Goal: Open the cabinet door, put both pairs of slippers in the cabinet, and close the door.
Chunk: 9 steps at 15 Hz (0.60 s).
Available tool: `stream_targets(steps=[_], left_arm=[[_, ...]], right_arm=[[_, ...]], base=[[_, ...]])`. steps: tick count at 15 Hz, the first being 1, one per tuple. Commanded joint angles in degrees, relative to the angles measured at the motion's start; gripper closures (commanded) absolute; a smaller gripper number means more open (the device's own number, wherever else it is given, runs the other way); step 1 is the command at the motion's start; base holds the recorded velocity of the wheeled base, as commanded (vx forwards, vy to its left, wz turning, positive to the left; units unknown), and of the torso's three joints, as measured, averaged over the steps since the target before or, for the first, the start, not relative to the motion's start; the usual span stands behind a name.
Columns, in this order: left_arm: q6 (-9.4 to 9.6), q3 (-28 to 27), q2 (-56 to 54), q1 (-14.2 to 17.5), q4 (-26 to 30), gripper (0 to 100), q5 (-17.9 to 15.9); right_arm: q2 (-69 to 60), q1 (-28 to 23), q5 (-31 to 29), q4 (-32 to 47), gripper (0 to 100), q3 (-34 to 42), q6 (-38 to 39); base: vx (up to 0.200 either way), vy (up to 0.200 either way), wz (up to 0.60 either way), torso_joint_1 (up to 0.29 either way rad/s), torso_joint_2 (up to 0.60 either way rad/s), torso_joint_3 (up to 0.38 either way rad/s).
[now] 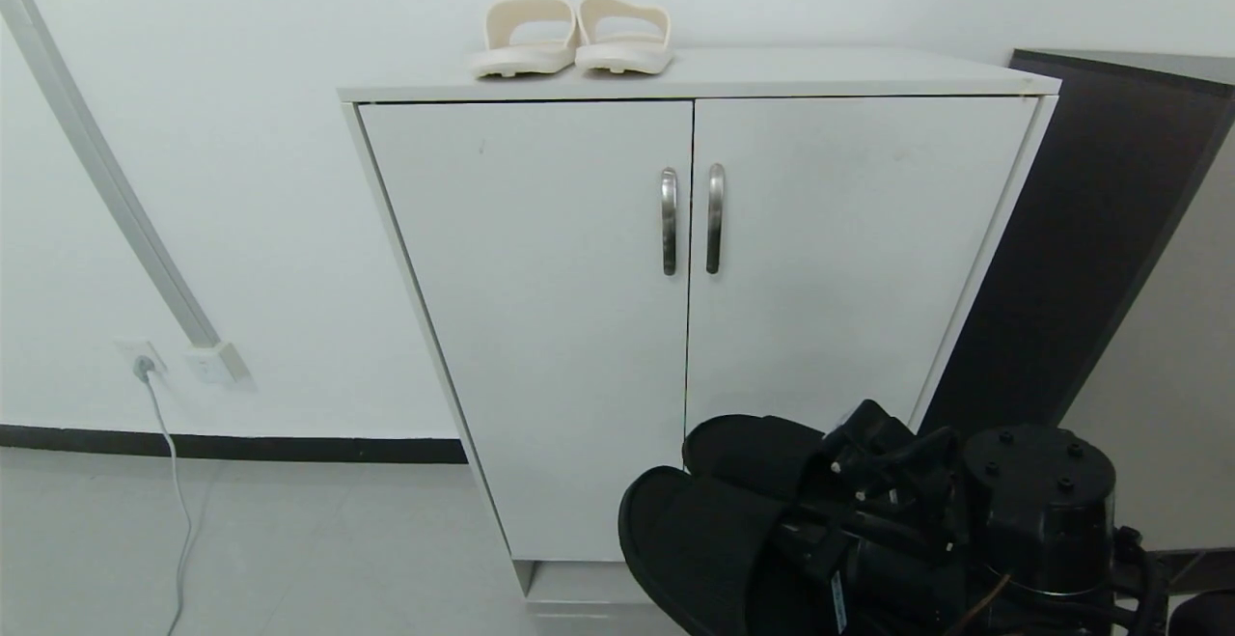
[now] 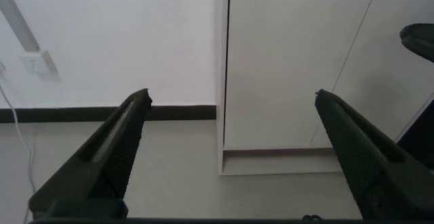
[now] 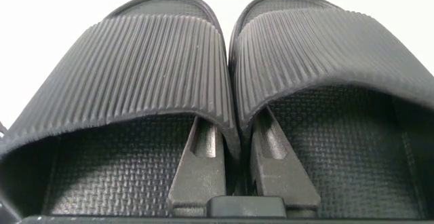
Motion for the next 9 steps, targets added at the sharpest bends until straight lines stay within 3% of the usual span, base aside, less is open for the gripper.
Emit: stream_targets(steps=[1,3,4,5,6,9], left_arm=[[0.16,-0.09,0.07,0.00,-0.33,0,0.07],[1.39,-0.26,0.07,0.00,-0.42,0,-0.11],[1.22,-3.60,0.42,0.00,-0.50,0,0.16],[-0.89,-15.12,2.80,-0.09,1.87,0,0.16],[-2.56,-21.71,7.72,-0.70,6.62,0,-0.20],[-2.21,-23.29,18.62,-7.38,4.77,0,-2.13]], right_arm=[[0.24,0.00,-0.03,-0.31,100,0.30,-0.03],[0.24,0.00,-0.03,-0.40,100,0.47,-0.03],[0.15,0.00,0.06,-0.40,100,0.56,0.06],[0.15,0.00,0.23,-0.66,100,0.91,0.06],[0.24,0.18,0.32,-0.75,100,0.82,0.06],[0.24,0.61,0.32,-0.93,100,1.17,0.06]], base=[[0.000,0.000,0.00,0.007,0.06,0.051],[0.000,0.000,0.00,0.000,0.00,0.000],[0.000,0.000,0.00,0.000,0.00,0.000],[0.000,0.000,0.00,0.000,0.00,0.000],[0.000,0.000,0.00,0.000,0.00,0.000],[0.000,0.000,0.00,0.000,0.00,0.000]])
